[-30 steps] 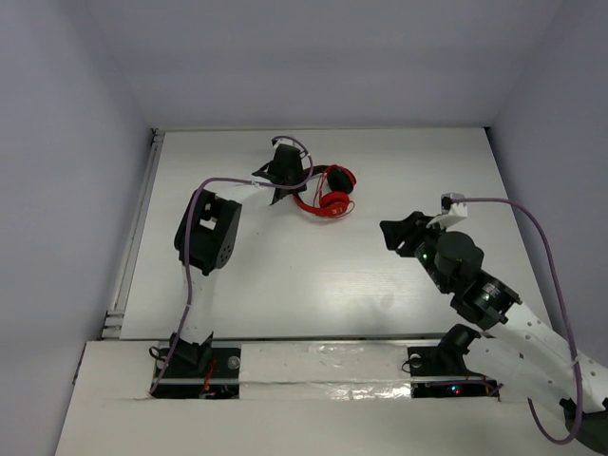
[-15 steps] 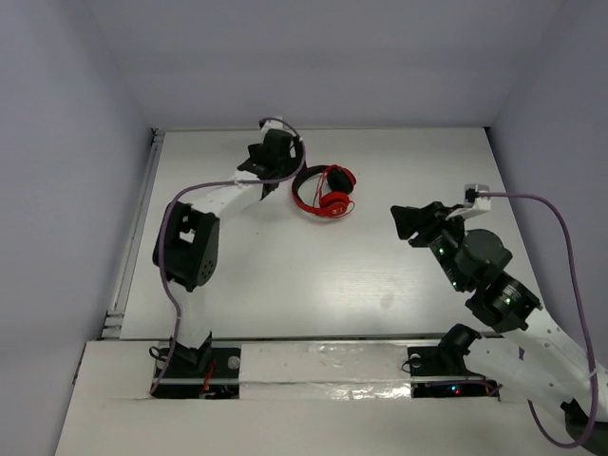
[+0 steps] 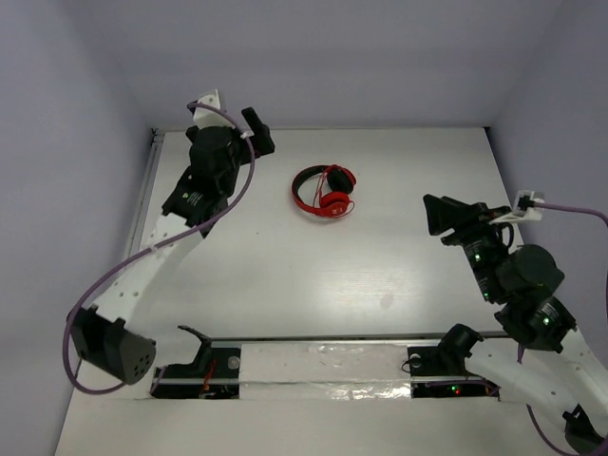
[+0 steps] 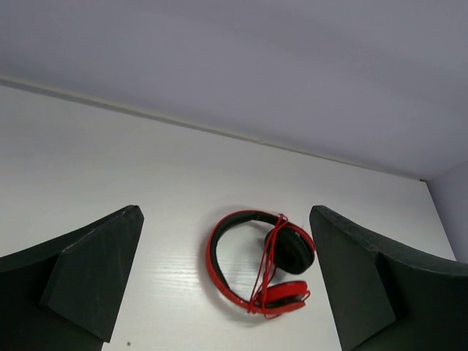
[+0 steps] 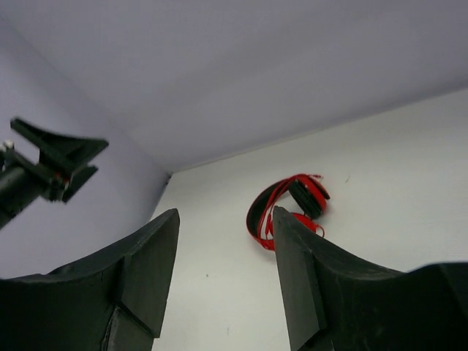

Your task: Wrap the headphones

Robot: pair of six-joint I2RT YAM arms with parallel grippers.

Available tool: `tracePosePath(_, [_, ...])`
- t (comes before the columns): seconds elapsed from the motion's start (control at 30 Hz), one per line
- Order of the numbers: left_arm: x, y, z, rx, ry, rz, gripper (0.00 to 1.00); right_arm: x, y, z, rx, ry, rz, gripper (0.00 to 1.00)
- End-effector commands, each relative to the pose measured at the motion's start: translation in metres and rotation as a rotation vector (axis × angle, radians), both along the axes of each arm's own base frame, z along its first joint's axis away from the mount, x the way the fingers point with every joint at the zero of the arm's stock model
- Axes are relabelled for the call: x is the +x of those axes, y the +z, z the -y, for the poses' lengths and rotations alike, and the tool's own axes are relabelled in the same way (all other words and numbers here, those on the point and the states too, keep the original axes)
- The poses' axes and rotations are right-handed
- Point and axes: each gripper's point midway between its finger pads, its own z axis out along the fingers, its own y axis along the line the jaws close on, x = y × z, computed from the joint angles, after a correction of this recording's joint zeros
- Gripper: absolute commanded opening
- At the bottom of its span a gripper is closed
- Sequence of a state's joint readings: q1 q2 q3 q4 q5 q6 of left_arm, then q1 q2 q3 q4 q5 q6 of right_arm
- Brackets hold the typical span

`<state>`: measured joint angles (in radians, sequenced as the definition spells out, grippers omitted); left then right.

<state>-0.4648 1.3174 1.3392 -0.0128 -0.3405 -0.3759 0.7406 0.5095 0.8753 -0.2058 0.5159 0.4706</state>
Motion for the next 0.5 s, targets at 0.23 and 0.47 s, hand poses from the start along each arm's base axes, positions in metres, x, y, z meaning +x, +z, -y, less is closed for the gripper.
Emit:
tracePosePath(0.23, [-0.105,0.022,-0.047,-0.073,-0.026,0.126,0.99,-0.014,0.018,0.039,0.050,-0.122,0.039,0.68])
tracePosePath(0.47, [-0.116,0.012,-0.056,-0.062,-0.007,0.113,0.99,-0.008,0.015,0.024,0.054,-0.079,0.013,0.72])
